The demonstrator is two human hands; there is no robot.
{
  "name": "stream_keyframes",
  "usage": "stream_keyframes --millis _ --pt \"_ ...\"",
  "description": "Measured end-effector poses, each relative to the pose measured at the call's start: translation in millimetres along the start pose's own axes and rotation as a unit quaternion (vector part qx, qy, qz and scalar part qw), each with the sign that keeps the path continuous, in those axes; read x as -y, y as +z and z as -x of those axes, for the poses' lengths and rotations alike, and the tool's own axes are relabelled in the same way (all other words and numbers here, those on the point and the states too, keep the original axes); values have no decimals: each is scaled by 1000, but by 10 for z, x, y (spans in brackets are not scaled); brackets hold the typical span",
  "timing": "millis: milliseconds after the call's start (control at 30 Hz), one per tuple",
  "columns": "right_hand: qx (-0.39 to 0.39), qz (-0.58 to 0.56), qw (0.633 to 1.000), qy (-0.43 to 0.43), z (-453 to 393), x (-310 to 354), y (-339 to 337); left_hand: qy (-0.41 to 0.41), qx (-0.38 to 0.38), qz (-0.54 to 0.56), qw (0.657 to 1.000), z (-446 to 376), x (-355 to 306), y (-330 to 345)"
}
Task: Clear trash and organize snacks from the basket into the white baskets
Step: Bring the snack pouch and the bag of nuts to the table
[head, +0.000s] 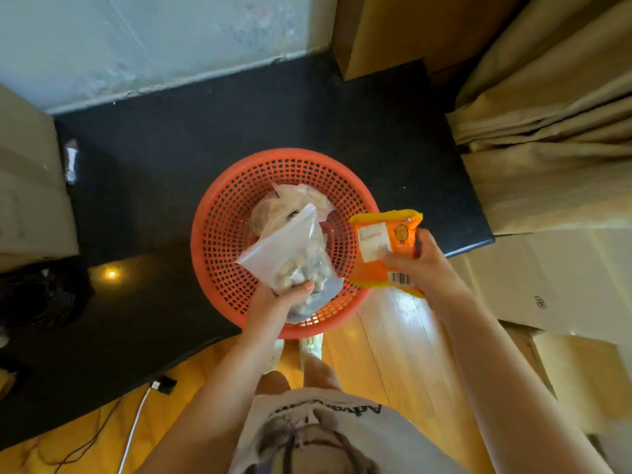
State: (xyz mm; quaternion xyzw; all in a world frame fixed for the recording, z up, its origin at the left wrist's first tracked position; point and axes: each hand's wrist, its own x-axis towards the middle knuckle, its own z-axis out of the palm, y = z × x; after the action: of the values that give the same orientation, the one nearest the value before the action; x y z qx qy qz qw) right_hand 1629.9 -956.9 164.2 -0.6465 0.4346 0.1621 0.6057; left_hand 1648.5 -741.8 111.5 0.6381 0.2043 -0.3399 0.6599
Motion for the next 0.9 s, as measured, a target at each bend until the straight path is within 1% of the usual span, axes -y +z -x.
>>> stream_keyframes --millis 67,167,267,433,500,567,667,700,767,833,900 --pt "26 -122 992 -14 356 -91 -82 1 16 1 1000 162 -142 -193" --pt "39 -272 959 -66 910 -324 -111 15 69 -28 997 466 -373 -443" --pt "10 -391 917 -81 1365 -635 18 16 134 -43 990 685 -556 -648" --pt "-78 -496 859 -105 2068 -1131 419 -20 260 -60 963 972 -677 -802" --pt "-123 -526 836 -100 2337 -1295 573 -42 297 -63 952 1090 -639 -801" --pt "-173 -543 816 -94 2594 -1471 706 -50 339 -92 935 1226 -580 -751" --pt "-259 -543 792 -106 2973 -1700 872 -45 411 -146 899 1425 -461 -622" --pt "-296 -544 778 -106 3097 -1774 921 -45 431 -168 885 1502 -425 -559" --pt "-372 -561 734 -96 3356 -1956 1017 -34 459 -214 861 1665 -305 -408" --pt "-441 -577 682 -88 3627 -2179 1142 0 464 -259 847 1855 -143 -272" --pt "-508 -579 634 -75 3910 -2407 1297 -1 478 -286 830 2050 73 -170"
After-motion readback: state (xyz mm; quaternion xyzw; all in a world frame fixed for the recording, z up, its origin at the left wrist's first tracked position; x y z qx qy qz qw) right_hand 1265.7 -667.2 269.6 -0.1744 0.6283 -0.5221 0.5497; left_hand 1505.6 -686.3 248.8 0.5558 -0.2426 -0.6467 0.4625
